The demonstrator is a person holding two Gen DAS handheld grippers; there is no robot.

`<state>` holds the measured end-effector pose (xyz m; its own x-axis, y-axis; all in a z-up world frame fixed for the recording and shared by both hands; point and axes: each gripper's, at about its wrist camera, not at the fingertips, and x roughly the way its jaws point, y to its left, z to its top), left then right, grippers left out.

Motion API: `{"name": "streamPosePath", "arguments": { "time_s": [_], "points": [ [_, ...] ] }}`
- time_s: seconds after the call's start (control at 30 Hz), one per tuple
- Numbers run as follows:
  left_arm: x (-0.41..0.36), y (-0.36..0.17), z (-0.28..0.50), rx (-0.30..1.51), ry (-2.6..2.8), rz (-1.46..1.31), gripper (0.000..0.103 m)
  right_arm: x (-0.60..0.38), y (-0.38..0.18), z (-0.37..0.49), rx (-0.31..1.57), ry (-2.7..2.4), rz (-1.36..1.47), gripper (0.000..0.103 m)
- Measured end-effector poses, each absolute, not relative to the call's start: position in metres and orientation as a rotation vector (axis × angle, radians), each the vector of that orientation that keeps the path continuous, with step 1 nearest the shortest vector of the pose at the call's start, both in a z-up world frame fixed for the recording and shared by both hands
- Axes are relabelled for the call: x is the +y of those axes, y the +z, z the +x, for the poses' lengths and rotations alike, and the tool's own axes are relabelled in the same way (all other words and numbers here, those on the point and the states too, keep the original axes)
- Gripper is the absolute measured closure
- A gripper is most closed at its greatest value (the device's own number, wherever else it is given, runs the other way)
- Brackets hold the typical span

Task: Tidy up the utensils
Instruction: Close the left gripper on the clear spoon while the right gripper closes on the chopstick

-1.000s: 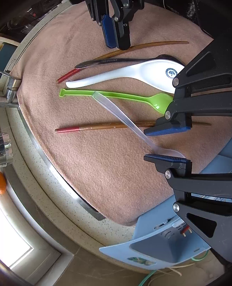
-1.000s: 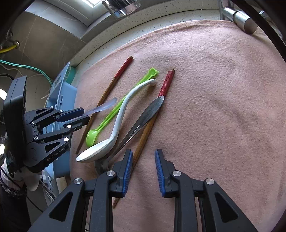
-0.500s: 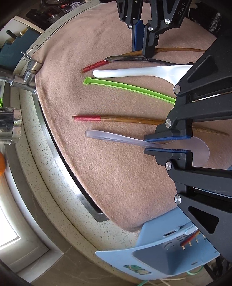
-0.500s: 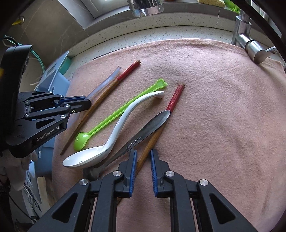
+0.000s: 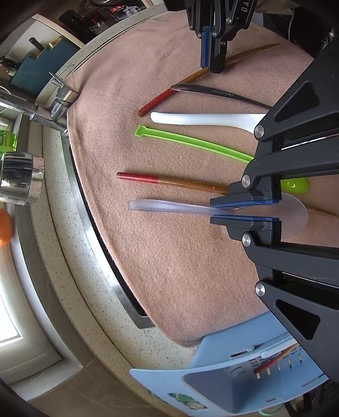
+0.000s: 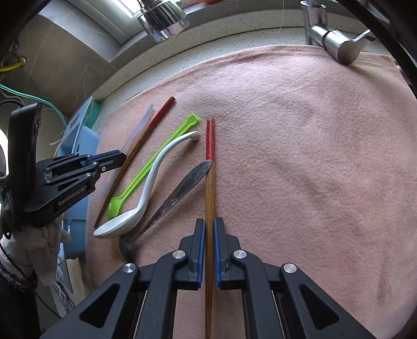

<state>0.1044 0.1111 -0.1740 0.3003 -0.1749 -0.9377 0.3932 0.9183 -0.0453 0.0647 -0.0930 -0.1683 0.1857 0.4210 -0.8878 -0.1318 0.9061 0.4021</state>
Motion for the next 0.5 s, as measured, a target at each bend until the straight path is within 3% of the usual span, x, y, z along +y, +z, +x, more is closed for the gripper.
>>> {"name": "streamPosePath", "arguments": {
  "time_s": [0.43, 0.5],
  "points": [
    [0.112, -0.169, 0.104, 1.198, -0.361, 0.148, 0.099, -0.124, -0.142, 0.060, 1.244, 0.379, 0.296, 0.097],
    [0.107, -0.173, 0.107, 1.208, -0.330, 0.196, 0.090, -0.124, -0.141, 0.058, 1.241, 0.384, 0.295, 0.097]
  ]
}}
